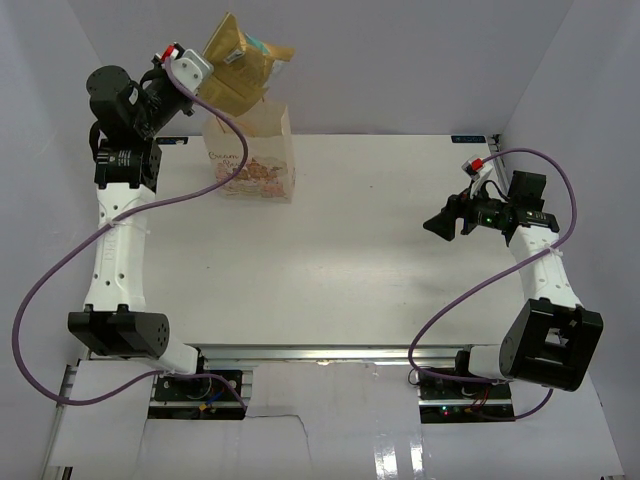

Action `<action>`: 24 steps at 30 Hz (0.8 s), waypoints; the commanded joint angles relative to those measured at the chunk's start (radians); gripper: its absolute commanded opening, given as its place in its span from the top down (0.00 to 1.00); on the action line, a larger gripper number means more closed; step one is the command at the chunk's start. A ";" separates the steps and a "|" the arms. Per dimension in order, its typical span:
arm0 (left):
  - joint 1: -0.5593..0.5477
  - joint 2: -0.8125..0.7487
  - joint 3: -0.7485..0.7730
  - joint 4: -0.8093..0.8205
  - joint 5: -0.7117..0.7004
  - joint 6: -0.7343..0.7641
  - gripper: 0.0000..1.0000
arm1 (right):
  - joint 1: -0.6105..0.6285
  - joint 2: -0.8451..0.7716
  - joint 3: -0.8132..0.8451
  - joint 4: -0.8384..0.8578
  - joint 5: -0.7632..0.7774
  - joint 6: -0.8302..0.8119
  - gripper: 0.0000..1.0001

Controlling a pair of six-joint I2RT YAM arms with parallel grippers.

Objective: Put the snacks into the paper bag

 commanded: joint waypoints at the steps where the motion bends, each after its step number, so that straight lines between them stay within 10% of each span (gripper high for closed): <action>1: 0.024 -0.022 -0.024 0.092 0.017 -0.005 1.00 | 0.004 0.004 0.009 -0.004 -0.020 -0.003 0.14; 24: 0.153 0.010 -0.127 0.177 0.136 -0.020 1.00 | 0.002 0.017 -0.020 0.004 -0.011 -0.004 0.14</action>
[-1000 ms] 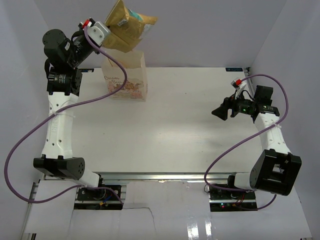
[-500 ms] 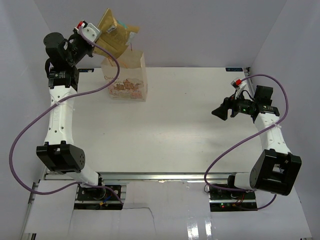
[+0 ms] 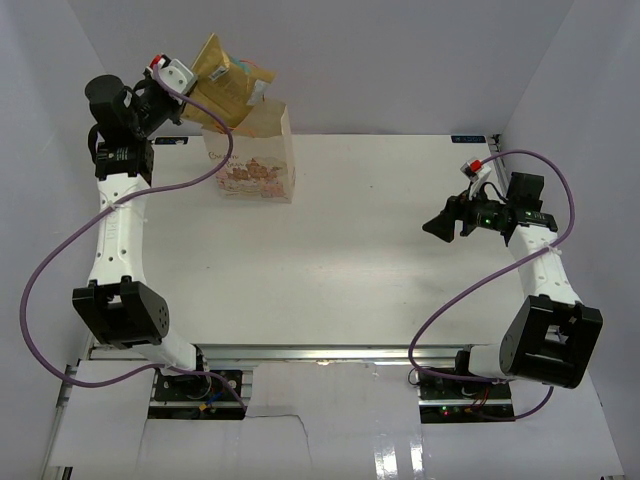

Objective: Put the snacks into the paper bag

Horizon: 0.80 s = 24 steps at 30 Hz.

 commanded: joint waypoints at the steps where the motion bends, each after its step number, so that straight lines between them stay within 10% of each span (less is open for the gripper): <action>1: 0.013 -0.075 -0.006 0.078 0.034 0.023 1.00 | 0.002 0.004 -0.012 0.011 -0.014 -0.002 0.14; 24: 0.016 -0.120 -0.110 0.088 0.031 0.057 1.00 | 0.004 0.013 -0.040 0.027 -0.026 -0.007 0.14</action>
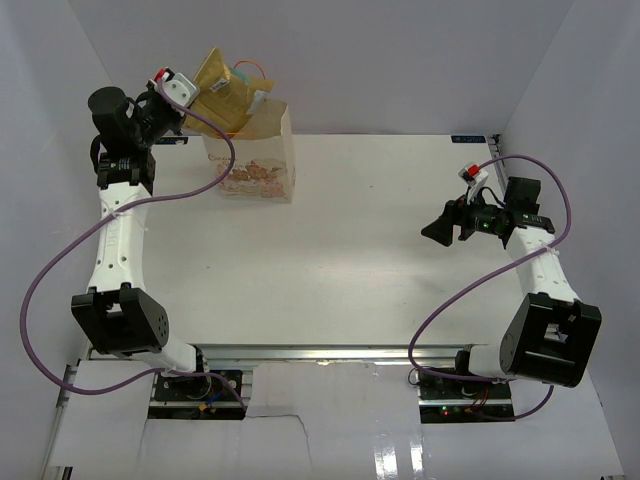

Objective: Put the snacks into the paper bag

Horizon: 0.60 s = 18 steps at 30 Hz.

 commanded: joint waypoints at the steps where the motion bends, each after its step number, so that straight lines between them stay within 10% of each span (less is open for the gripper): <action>1: 0.006 -0.065 0.005 0.066 0.024 0.019 1.00 | 0.004 0.006 -0.003 0.019 -0.025 -0.007 0.14; 18: 0.005 -0.010 0.008 0.149 0.077 0.013 0.97 | 0.004 0.006 -0.020 0.019 -0.020 -0.019 0.14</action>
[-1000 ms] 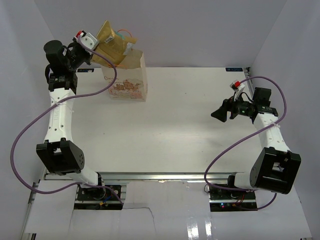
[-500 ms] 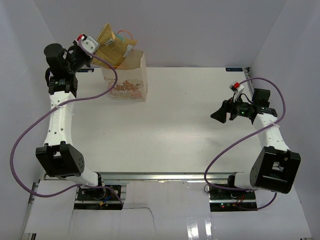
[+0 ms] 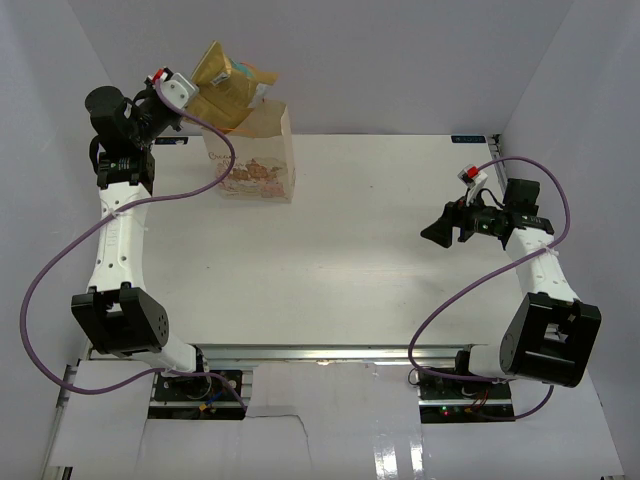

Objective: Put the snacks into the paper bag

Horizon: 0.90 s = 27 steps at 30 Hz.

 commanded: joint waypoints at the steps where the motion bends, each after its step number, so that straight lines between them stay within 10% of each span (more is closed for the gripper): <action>1: 0.003 -0.011 0.006 0.057 0.052 0.032 0.97 | 0.004 0.009 -0.008 0.016 -0.020 -0.018 0.14; 27: 0.003 0.002 -0.047 0.039 0.065 0.123 0.89 | 0.004 0.027 -0.016 0.026 -0.019 -0.026 0.14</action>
